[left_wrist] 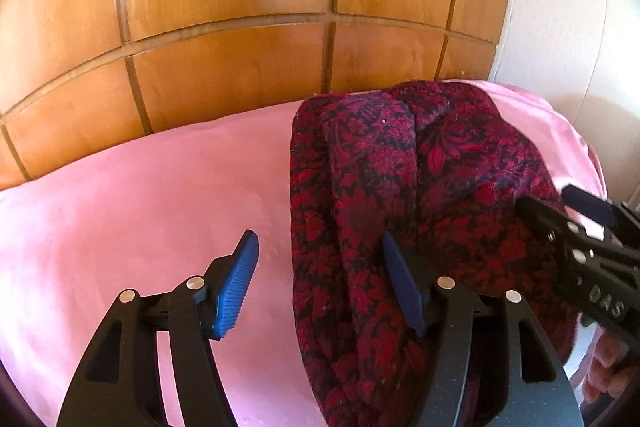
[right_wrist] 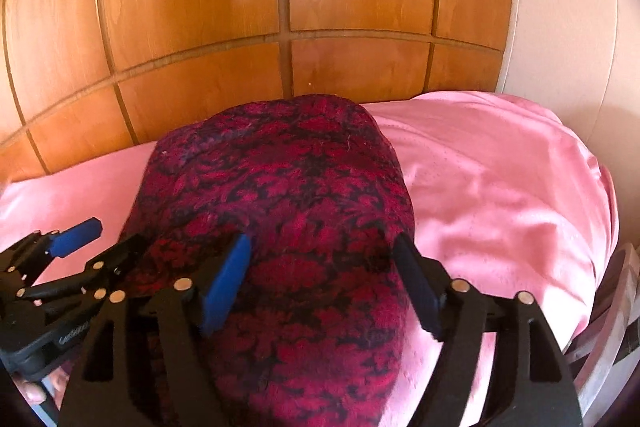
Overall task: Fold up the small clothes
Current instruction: 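Lower the bundle onto the bed and open both grippers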
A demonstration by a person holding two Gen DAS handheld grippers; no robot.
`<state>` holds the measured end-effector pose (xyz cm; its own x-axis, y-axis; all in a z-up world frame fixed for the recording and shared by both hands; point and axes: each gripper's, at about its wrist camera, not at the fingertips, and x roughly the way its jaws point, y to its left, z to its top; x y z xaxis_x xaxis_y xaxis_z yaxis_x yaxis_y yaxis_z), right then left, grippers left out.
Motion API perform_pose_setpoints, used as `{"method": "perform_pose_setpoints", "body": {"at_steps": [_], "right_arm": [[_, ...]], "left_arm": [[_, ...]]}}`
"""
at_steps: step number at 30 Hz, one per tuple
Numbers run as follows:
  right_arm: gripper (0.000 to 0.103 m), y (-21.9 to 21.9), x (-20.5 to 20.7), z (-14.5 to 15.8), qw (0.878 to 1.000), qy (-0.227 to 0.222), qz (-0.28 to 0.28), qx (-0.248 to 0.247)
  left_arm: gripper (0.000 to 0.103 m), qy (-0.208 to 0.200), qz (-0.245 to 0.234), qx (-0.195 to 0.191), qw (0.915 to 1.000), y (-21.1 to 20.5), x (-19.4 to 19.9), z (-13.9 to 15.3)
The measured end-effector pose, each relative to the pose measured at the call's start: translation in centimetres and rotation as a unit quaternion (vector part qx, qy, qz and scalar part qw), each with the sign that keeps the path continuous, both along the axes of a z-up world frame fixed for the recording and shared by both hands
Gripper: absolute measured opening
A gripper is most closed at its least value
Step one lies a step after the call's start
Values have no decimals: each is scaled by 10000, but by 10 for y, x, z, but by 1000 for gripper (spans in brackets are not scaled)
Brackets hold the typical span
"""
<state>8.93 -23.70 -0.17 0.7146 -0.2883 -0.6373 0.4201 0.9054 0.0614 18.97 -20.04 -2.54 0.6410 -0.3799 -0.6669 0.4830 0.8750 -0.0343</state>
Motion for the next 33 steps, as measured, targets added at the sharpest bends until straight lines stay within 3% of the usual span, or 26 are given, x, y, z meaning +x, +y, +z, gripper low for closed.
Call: {"method": "perform_pose_setpoints", "body": {"at_steps": [10, 16, 19, 24, 26, 33], "right_arm": [[84, 21, -36, 6, 10000, -2, 67, 41], [85, 33, -33, -8, 9997, 225, 71, 91], [87, 43, -26, -24, 9991, 406, 76, -129], [86, 45, -29, -14, 9994, 340, 0, -29], [86, 48, -33, -7, 9995, 296, 20, -75], [97, 78, -53, 20, 9979, 10, -69, -642]], "left_arm": [[64, -68, 231, -118, 9996, 12, -13, 8], [64, 105, 373, 27, 9992, 18, -9, -1], [64, 280, 491, 84, 9984, 23, -2, -10], [64, 279, 659, -107, 9974, 39, -6, -5], [72, 152, 759, -140, 9969, 47, -12, 3], [83, -194, 993, -297, 9944, 70, -44, 24]]}}
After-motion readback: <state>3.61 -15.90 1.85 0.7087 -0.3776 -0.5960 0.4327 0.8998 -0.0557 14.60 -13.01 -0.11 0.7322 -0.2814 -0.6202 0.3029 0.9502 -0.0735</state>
